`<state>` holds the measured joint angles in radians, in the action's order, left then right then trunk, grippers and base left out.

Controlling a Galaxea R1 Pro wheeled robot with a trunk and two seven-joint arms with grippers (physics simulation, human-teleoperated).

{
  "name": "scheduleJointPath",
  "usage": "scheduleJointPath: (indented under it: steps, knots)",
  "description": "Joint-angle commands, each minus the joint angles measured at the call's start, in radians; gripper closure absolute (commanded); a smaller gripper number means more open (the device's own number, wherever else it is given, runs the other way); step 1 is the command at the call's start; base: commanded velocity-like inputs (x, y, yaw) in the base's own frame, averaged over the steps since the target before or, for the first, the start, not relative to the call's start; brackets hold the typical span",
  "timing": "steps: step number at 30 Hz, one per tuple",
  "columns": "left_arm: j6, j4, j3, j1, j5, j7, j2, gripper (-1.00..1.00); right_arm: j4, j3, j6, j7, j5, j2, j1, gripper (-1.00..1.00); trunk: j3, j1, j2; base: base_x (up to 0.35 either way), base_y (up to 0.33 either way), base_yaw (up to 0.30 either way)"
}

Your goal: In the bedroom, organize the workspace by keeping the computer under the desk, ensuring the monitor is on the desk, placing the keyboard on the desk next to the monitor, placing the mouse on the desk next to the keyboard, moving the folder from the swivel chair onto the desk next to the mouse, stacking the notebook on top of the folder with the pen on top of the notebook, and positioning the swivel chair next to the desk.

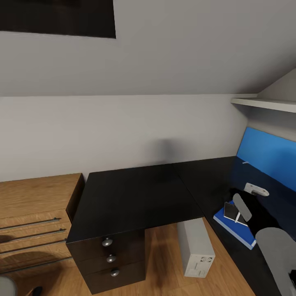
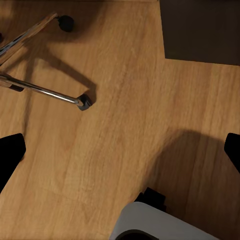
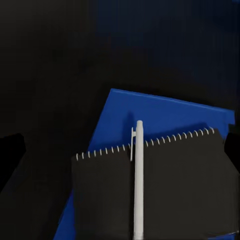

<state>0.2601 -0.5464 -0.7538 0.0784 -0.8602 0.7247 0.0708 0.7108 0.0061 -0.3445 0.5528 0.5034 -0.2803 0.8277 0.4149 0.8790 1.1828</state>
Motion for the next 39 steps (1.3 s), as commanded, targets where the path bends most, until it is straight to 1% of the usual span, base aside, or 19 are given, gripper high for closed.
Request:
scheduleJointPath:
  steps: [1,2,3,4,5,6,7,8,10,11,13,15,18,19,20,24,28,33,39]
  knots:
    - [0.005,-0.002,-0.009,0.001,-0.010,0.005,0.001,-1.00,0.073,0.002,-0.027,0.021,0.006,0.004,-0.043,-1.00,0.001,0.000,0.001,0.000,0.000,0.000]
    - [0.005,-0.002,-0.009,0.001,-0.010,0.005,0.001,-1.00,0.105,0.003,-0.040,0.028,0.006,0.008,-0.062,-1.00,0.001,0.000,0.001,0.000,0.000,0.000]
    - [0.005,-0.002,-0.009,0.001,-0.010,0.005,0.001,-1.00,0.186,0.005,-0.080,0.041,0.008,0.028,-0.110,-1.00,0.001,0.000,0.001,0.000,0.000,0.000]
    - [0.005,-0.002,-0.009,0.001,-0.010,0.005,0.001,-1.00,0.250,0.006,-0.109,0.048,0.007,0.065,-0.144,-1.00,0.001,0.000,0.001,0.000,0.000,0.000]
    - [0.005,-0.002,-0.009,0.001,-0.010,0.006,0.001,-1.00,0.303,0.020,-0.124,0.052,0.006,0.110,-0.177,-1.00,0.001,0.000,0.001,0.000,0.000,0.000]
    - [0.005,-0.001,-0.009,0.001,-0.010,0.006,0.001,-1.00,0.329,0.045,-0.131,0.054,0.005,0.137,-0.201,-1.00,0.001,0.000,0.001,0.000,0.000,0.000]
    - [0.005,-0.001,-0.009,0.001,-0.010,0.006,0.001,-1.00,0.340,0.062,-0.134,0.054,0.005,0.148,-0.212,-1.00,0.001,0.000,0.001,0.000,0.000,0.000]
    - [0.005,-0.001,-0.009,0.001,-0.010,0.006,0.001,-1.00,0.356,0.100,-0.137,0.056,0.005,0.166,-0.231,-1.00,0.001,0.000,0.001,0.000,0.000,0.000]
    - [0.005,-0.001,-0.009,0.001,-0.010,0.006,0.001,-1.00,0.374,0.169,-0.141,0.059,0.010,0.189,-0.252,-1.00,0.001,0.000,0.001,0.000,0.000,0.000]
    - [0.005,-0.001,-0.009,0.001,-0.010,0.006,0.001,-1.00,0.376,0.182,-0.141,0.060,0.010,0.196,-0.255,-1.00,0.001,0.000,0.001,0.000,0.000,0.000]
    - [0.005,0.001,-0.009,0.001,-0.010,0.006,0.001,-1.00,0.382,0.211,-0.141,0.062,0.009,0.224,-0.263,-1.00,0.001,0.000,0.001,0.000,0.000,0.000]
    - [0.005,0.002,-0.009,0.001,-0.010,0.006,0.001,-1.00,0.384,0.222,-0.140,0.062,0.007,0.238,-0.266,-1.00,0.001,0.000,0.001,0.000,0.000,0.000]
    - [0.005,0.003,-0.009,0.001,-0.010,0.006,0.001,-1.00,0.394,0.239,-0.141,0.061,0.007,0.247,-0.270,-1.00,0.001,0.000,0.001,0.000,0.000,0.000]
    - [0.005,0.004,-0.008,0.001,-0.010,0.005,0.002,-1.00,0.428,0.336,-0.139,0.062,0.006,0.252,-0.285,-1.00,0.001,0.000,0.001,0.000,0.000,0.000]
    - [0.006,0.005,-0.007,0.001,-0.010,0.005,0.002,-1.00,0.430,0.346,-0.138,0.063,0.006,0.253,-0.287,-1.00,0.001,0.000,0.001,-0.027,0.000,0.000]
    - [0.005,0.005,-0.007,0.001,-0.011,0.005,0.003,-1.00,0.432,0.364,-0.136,0.063,0.006,0.254,-0.291,-1.00,0.001,0.000,0.001,-0.203,0.000,0.000]
    - [0.005,0.005,-0.007,0.001,-0.011,0.005,0.003,-1.00,0.430,0.366,-0.136,0.063,0.006,0.255,-0.291,-1.00,0.001,0.000,0.001,-0.327,0.000,0.000]
    - [0.007,0.041,-0.009,0.001,-0.010,0.005,0.003,-1.00,0.426,0.369,-0.136,0.059,0.006,0.255,-0.291,-1.00,0.001,0.000,0.001,-0.334,0.000,0.000]
    - [0.007,0.049,-0.006,0.001,-0.010,0.005,0.003,-1.00,0.427,0.385,-0.136,0.059,0.006,0.253,-0.291,-1.00,0.001,0.000,0.001,-0.334,0.000,0.000]
